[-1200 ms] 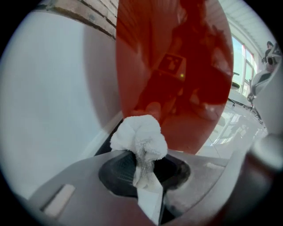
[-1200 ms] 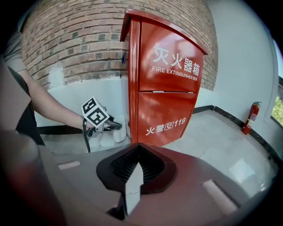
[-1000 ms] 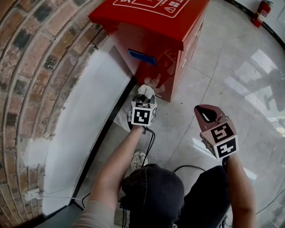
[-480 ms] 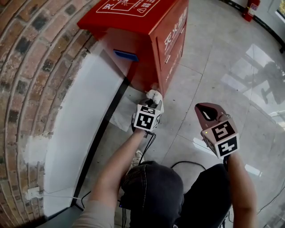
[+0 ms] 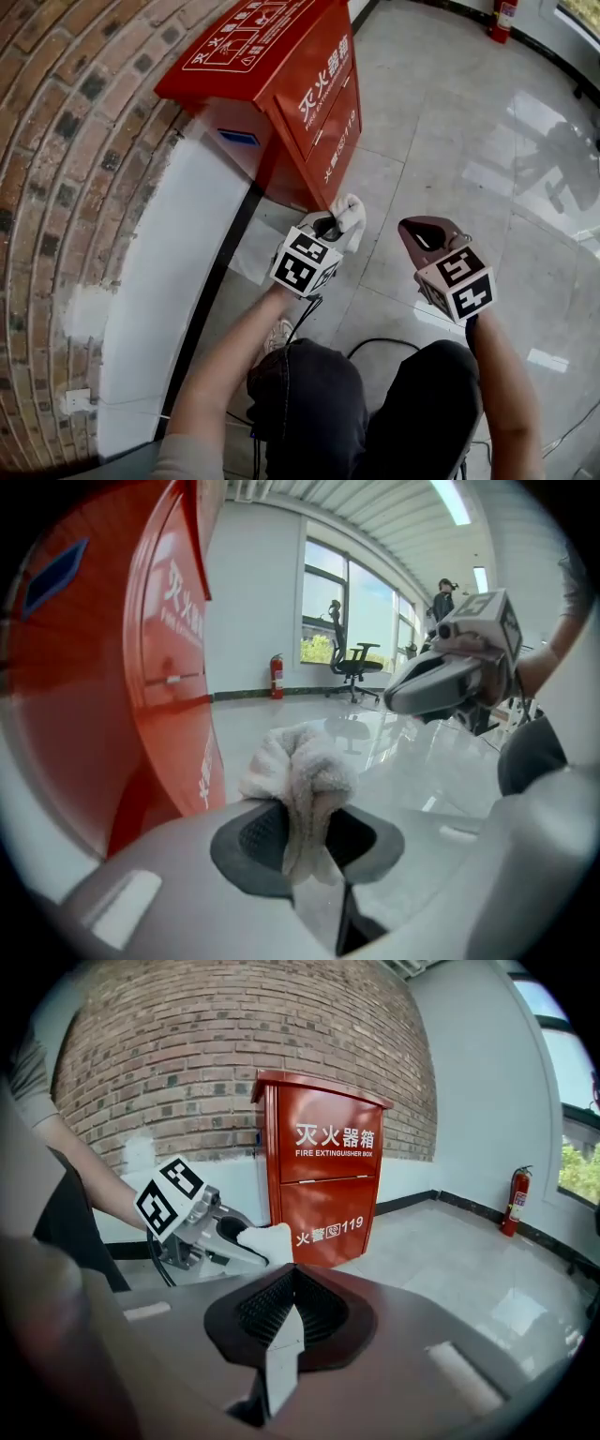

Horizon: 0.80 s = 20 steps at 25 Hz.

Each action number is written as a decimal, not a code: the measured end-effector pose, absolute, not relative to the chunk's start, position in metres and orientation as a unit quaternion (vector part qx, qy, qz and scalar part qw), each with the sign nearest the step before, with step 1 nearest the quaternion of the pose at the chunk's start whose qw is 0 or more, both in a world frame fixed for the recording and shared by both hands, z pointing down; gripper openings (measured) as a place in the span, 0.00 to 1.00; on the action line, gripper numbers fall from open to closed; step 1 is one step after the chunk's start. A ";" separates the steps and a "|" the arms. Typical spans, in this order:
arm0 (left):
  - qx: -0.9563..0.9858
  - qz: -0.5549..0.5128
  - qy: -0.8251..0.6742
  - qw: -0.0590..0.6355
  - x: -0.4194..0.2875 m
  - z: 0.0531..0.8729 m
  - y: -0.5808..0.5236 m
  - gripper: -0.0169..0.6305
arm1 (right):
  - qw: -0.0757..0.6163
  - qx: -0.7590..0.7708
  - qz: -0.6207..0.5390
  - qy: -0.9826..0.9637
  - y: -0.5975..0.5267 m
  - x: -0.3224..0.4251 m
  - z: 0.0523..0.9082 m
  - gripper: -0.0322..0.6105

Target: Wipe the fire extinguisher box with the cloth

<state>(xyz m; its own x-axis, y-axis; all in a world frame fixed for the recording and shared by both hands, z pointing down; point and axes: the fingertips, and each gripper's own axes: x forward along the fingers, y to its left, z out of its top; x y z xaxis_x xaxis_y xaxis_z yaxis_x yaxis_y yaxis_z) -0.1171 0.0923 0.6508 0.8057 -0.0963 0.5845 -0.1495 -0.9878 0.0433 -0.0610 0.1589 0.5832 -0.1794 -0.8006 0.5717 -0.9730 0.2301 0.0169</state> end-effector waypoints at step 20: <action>0.955 0.286 0.010 -0.082 -0.136 0.453 0.110 0.19 | 0.067 0.375 0.047 -0.924 0.108 -0.128 0.442 0.22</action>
